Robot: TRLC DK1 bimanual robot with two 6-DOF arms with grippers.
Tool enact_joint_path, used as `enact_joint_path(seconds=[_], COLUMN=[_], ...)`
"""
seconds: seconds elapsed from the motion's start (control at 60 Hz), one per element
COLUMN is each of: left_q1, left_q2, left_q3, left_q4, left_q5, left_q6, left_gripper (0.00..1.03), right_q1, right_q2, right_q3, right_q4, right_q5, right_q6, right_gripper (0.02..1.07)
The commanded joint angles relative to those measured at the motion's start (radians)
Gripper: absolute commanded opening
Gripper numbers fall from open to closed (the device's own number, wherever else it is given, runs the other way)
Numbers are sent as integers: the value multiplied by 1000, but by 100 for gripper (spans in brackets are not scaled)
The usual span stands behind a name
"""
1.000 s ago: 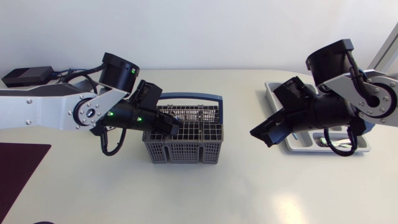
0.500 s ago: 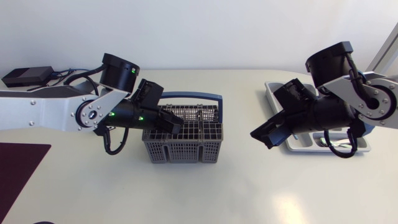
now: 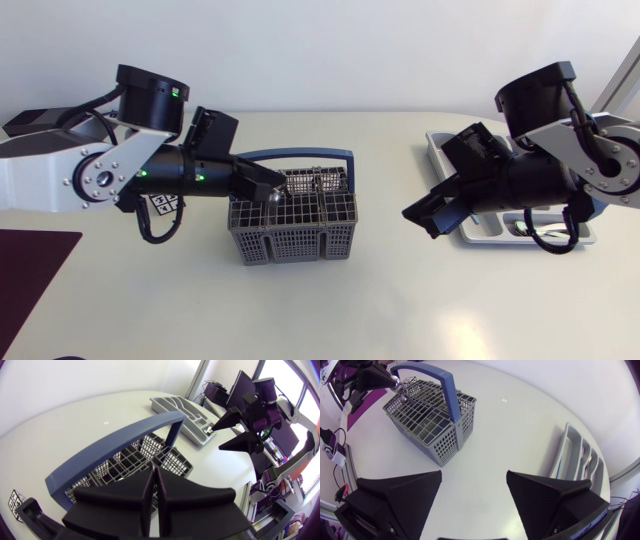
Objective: Transfer all utensils from the basket to the drawer tray.
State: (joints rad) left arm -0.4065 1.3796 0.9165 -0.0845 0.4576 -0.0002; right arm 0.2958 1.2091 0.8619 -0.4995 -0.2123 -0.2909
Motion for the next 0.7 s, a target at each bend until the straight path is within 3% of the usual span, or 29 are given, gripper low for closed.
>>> enact_joint_path(seconds=[0.0, 0.617, 0.683], left_q1=[28, 41, 14], left_q2=[-36, -313, -335], left_q3=[-22, -65, -62], left_q4=[12, -74, -95], left_q5=[26, 69, 70], left_q6=[-23, -35, -17], left_gripper=[3, 3, 3], right_q1=[12, 92, 118], right_q2=[-14, -123, -148], right_q3=[-18, -41, -44], right_q4=[-19, -1, -22], right_q5=[10, 16, -9], right_q6=[9, -126, -151], right_gripper=[95, 95, 102])
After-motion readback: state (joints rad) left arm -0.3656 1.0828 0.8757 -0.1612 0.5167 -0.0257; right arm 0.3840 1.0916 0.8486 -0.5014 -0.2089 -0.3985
